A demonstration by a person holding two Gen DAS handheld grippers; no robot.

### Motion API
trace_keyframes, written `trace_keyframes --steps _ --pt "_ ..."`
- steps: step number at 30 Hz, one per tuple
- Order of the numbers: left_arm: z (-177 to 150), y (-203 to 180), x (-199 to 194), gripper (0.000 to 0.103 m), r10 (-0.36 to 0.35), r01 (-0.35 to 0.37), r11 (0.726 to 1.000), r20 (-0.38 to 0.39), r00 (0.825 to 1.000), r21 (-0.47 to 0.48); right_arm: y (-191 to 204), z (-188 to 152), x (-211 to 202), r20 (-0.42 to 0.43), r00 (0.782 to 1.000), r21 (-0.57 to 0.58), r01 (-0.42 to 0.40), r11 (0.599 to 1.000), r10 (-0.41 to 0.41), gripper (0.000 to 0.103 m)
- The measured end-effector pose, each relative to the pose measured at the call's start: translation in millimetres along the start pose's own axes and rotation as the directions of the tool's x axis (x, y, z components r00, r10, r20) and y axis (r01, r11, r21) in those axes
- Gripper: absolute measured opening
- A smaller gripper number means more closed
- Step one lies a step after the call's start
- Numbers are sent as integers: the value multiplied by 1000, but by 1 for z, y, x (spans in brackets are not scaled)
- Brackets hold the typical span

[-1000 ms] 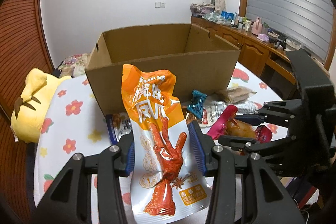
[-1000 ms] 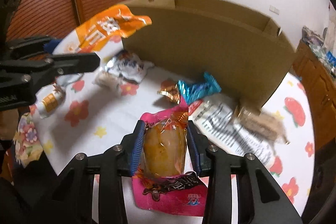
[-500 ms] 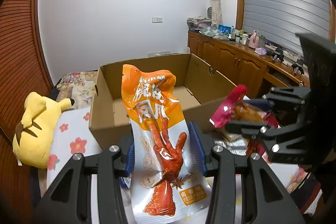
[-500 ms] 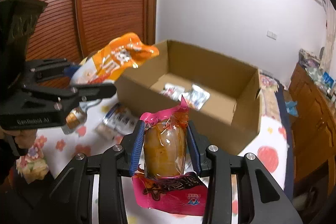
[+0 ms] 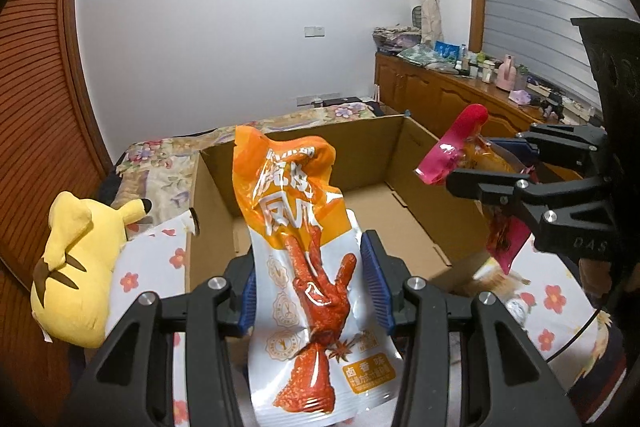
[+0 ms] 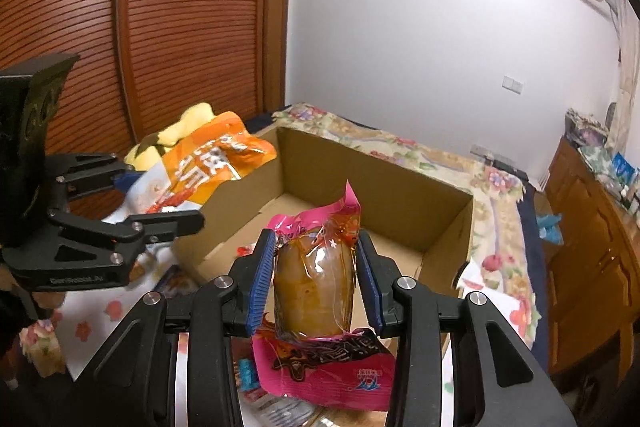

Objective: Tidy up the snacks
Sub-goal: 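Lift the orange packet with left gripper while right gripper carries pink snack to box, then open left gripper over the box while right gripper drops the pink snack inside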

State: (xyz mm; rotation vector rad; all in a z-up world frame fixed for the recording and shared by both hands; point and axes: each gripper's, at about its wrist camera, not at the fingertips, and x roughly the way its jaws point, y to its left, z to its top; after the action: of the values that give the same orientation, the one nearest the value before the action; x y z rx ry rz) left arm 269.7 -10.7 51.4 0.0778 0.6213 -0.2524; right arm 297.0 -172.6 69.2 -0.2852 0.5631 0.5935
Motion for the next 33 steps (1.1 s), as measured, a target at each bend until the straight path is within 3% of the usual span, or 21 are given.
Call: trace_keyframes --steps 18,33 --pt "8 1 59 47 3 -3 1000 -79 997 2 -30 -9 44 -54 997 34 49 998 -47 39" --pt "4 -6 50 47 14 -12 1000 -66 998 25 -23 -28 57 -130 991 31 42 999 -38 40"
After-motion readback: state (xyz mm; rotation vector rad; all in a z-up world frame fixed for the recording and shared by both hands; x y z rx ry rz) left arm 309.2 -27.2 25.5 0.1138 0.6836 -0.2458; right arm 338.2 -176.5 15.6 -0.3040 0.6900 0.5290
